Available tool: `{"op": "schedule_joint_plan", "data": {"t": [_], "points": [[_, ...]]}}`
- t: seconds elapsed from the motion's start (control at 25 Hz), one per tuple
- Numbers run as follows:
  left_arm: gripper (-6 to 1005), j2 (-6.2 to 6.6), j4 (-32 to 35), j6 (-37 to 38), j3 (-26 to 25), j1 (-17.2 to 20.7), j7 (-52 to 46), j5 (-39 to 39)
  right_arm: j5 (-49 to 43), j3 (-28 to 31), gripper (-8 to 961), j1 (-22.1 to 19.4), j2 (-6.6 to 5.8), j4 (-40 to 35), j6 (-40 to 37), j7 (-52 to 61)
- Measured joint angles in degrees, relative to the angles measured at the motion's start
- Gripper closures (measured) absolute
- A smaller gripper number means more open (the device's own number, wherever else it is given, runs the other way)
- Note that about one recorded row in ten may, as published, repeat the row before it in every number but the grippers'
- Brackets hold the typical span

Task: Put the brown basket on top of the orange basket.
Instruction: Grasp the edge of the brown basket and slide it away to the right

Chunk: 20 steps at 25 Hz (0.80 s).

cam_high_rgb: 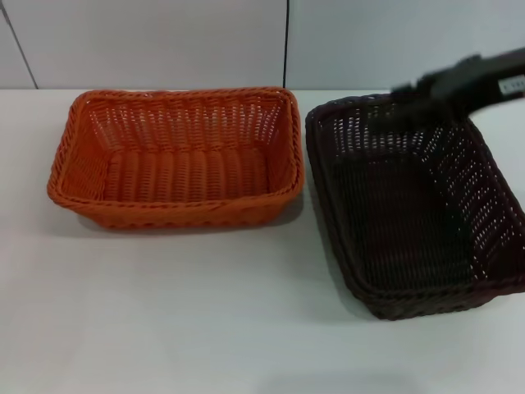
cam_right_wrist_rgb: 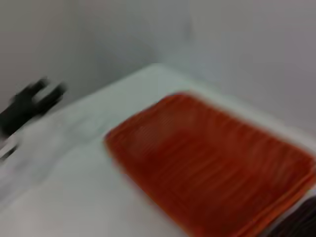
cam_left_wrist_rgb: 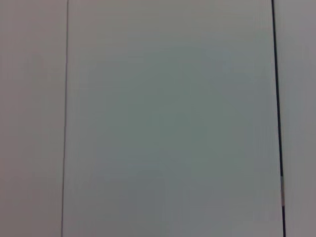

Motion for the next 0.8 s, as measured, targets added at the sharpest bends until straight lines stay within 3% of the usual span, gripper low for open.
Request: {"op": "schedule_joint_plan", "data": {"t": [0.32,0.52,0.8], "points": [[215,-0.01,0.02,-0.89,0.0,-0.18,-0.01,-1.36,-5.2,0.52,217,5.76,-1.03,-0.37,-21.44,-0.29],[215,-0.02,0.02,-0.89,0.0,-0.06,-0.01,-1.45,-9.4,0.31,218,6.41,-1.28,-0.86,-25.72,-0.27],[215,-0.09,-0.12,-0.89,0.0,0.26,-0.01,-1.92,-14.19,-2.48,218,6.49,-1.03,-0.58,-25.8,-0.68]]}}
